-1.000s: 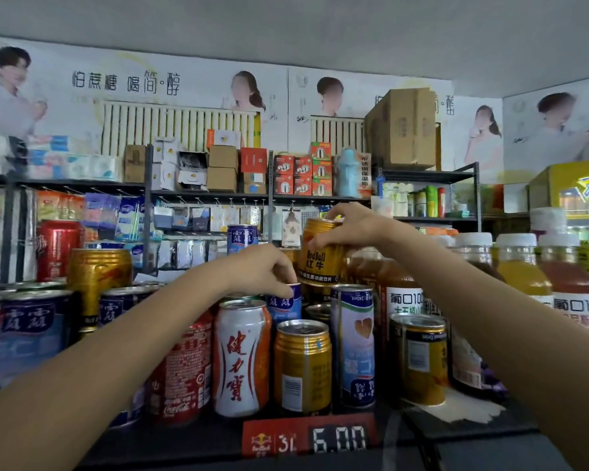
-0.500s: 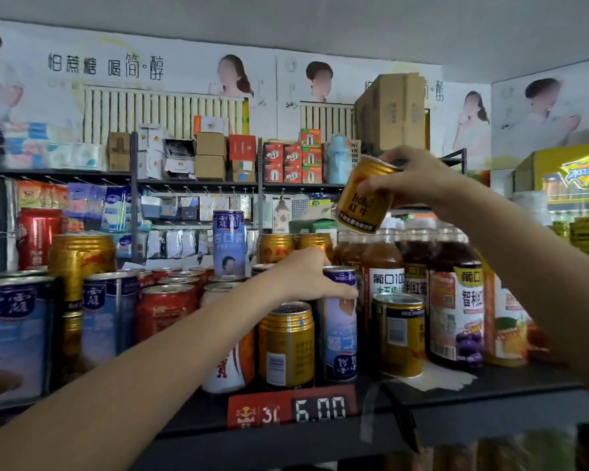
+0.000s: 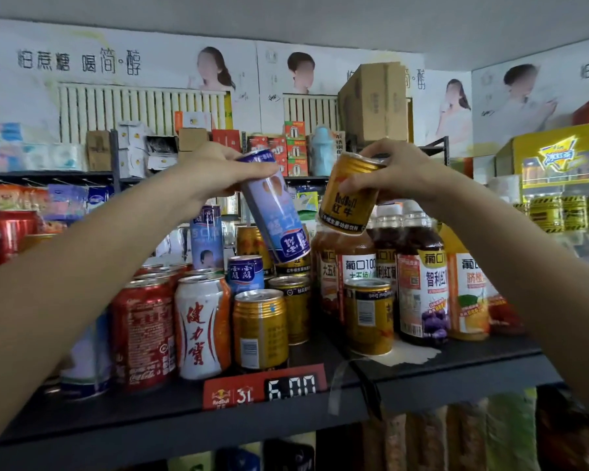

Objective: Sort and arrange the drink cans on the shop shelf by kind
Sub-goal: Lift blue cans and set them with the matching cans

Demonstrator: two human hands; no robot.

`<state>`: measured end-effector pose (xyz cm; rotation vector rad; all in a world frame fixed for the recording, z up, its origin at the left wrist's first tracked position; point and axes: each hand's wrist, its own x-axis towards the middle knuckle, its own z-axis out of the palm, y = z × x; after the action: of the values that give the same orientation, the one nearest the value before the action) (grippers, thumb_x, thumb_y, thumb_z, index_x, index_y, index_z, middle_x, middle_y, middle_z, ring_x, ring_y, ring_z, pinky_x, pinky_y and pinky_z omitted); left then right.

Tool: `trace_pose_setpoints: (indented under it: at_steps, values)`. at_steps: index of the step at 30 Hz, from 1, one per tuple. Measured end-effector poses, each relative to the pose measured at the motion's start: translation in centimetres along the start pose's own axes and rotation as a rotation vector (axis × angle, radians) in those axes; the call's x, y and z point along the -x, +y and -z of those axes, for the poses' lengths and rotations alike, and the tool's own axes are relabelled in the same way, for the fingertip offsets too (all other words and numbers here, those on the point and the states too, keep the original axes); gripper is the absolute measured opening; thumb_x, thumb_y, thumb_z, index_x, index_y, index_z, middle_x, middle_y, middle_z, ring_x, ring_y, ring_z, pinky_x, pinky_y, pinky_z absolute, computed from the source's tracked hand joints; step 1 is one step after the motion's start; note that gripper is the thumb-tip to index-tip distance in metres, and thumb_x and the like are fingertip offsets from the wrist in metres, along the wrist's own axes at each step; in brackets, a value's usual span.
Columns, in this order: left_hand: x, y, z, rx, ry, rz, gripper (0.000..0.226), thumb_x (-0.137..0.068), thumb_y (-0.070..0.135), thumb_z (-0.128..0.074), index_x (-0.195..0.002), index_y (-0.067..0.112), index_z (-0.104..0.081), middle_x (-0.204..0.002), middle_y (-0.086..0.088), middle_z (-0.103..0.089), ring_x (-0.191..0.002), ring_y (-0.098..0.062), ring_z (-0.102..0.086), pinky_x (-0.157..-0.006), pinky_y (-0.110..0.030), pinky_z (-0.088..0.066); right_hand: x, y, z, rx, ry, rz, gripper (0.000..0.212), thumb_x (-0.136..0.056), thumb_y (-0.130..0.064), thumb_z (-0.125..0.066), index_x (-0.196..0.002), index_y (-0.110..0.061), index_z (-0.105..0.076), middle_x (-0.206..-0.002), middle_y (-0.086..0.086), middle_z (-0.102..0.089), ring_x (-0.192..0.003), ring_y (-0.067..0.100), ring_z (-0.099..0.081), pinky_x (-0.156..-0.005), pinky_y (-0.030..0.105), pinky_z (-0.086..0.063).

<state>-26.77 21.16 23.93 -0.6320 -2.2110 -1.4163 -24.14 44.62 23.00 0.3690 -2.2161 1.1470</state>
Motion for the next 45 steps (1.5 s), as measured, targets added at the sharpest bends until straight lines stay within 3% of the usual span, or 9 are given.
trace_pose_setpoints:
  at_steps: [5,10,18,21,28,31,35,41,45]
  values:
    - [0.6,-1.0,0.9,0.038,-0.025,0.043,0.036,-0.071,0.024,-0.074,-0.103,0.01,-0.063,-0.095,-0.004,-0.067,-0.092,-0.018,-0.062,-0.087,-0.028,-0.05,1.9,-0.3,-1.5,0.206,-0.293,0.036,0.058,-0.067,-0.027,-0.078,-0.116,-0.018,-0.049,-0.1,-0.001,-0.053,-0.086,0.011,-0.054,-0.069,0.024,-0.044]
    - [1.2,-1.2,1.2,0.058,-0.076,0.065,0.016,-0.077,0.021,-0.069,-0.09,0.016,-0.061,-0.089,-0.001,-0.066,-0.081,-0.011,-0.061,-0.069,-0.019,-0.049,3.0,1.5,-5.0,0.391,-0.52,0.068,0.059,-0.066,-0.028,-0.08,-0.114,-0.013,-0.052,-0.108,0.002,-0.058,-0.098,0.018,-0.057,-0.095,0.036,-0.046]
    - [1.4,-2.1,1.6,0.138,-0.043,0.094,0.018,-0.077,0.023,-0.07,-0.09,0.013,-0.063,-0.093,-0.004,-0.068,-0.091,-0.018,-0.062,-0.086,-0.027,-0.049,3.8,3.1,-7.4,0.663,-0.614,0.008,0.082,-0.07,-0.043,-0.076,-0.137,-0.018,-0.038,-0.136,0.001,-0.045,-0.121,0.02,-0.044,-0.102,0.033,-0.039]
    - [1.3,-2.4,1.9,0.364,0.075,0.174,0.026,-0.077,0.027,-0.07,-0.094,0.011,-0.06,-0.093,-0.005,-0.066,-0.092,-0.02,-0.061,-0.083,-0.028,-0.049,4.0,1.1,-6.9,0.138,-0.456,0.046,0.089,-0.067,-0.049,-0.068,-0.143,-0.021,-0.03,-0.136,0.003,-0.047,-0.118,0.017,-0.049,-0.099,0.034,-0.041]
    - [2.2,-2.2,1.8,0.833,0.095,0.215,0.025,-0.081,0.028,-0.066,-0.096,0.011,-0.055,-0.099,-0.015,-0.064,-0.091,-0.022,-0.064,-0.089,-0.033,-0.05,1.9,-2.3,-9.5,-0.776,-0.073,0.034,0.031,-0.082,-0.026,-0.067,-0.104,-0.01,-0.052,-0.09,0.004,-0.064,-0.08,0.018,-0.063,-0.071,0.027,-0.054]
    - [2.8,-2.8,3.2,0.672,-0.051,0.22,0.04,-0.071,0.031,-0.068,-0.103,0.01,-0.058,-0.102,-0.014,-0.066,-0.093,-0.023,-0.066,-0.085,-0.033,-0.052,0.2,-4.3,-9.1,-0.868,-0.011,0.069,0.021,-0.083,-0.026,-0.068,-0.09,-0.014,-0.052,-0.079,0.002,-0.059,-0.068,0.015,-0.059,-0.06,0.023,-0.05]
    - [3.0,-3.9,5.1,0.233,-0.032,0.134,0.014,-0.081,0.018,-0.066,-0.093,0.011,-0.066,-0.097,-0.001,-0.069,-0.093,-0.012,-0.063,-0.083,-0.023,-0.047,-2.4,-7.2,-10.0,-0.498,0.051,0.187,0.042,-0.077,-0.03,-0.073,-0.108,-0.008,-0.057,-0.095,0.004,-0.063,-0.08,0.015,-0.062,-0.058,0.021,-0.047]
    - [1.8,-6.2,6.0,0.11,-0.045,0.072,0.032,-0.083,0.016,-0.065,-0.113,0.007,-0.06,-0.105,-0.003,-0.068,-0.104,-0.014,-0.061,-0.098,-0.028,-0.04,-5.3,-8.0,-14.0,-0.25,-0.038,0.235,0.036,-0.076,-0.027,-0.074,-0.104,-0.009,-0.06,-0.092,0.003,-0.064,-0.081,0.016,-0.06,-0.057,0.02,-0.046]
    - [0.7,-8.1,5.3,-0.062,-0.053,0.101,0.042,-0.084,0.012,-0.065,-0.123,0.005,-0.051,-0.116,-0.004,-0.061,-0.098,-0.013,-0.058,-0.082,-0.022,-0.041,-6.2,-6.7,-16.5,-0.192,-0.079,0.214,0.037,-0.077,-0.027,-0.073,-0.105,-0.006,-0.062,-0.097,0.007,-0.065,-0.085,0.019,-0.061,-0.06,0.022,-0.046]
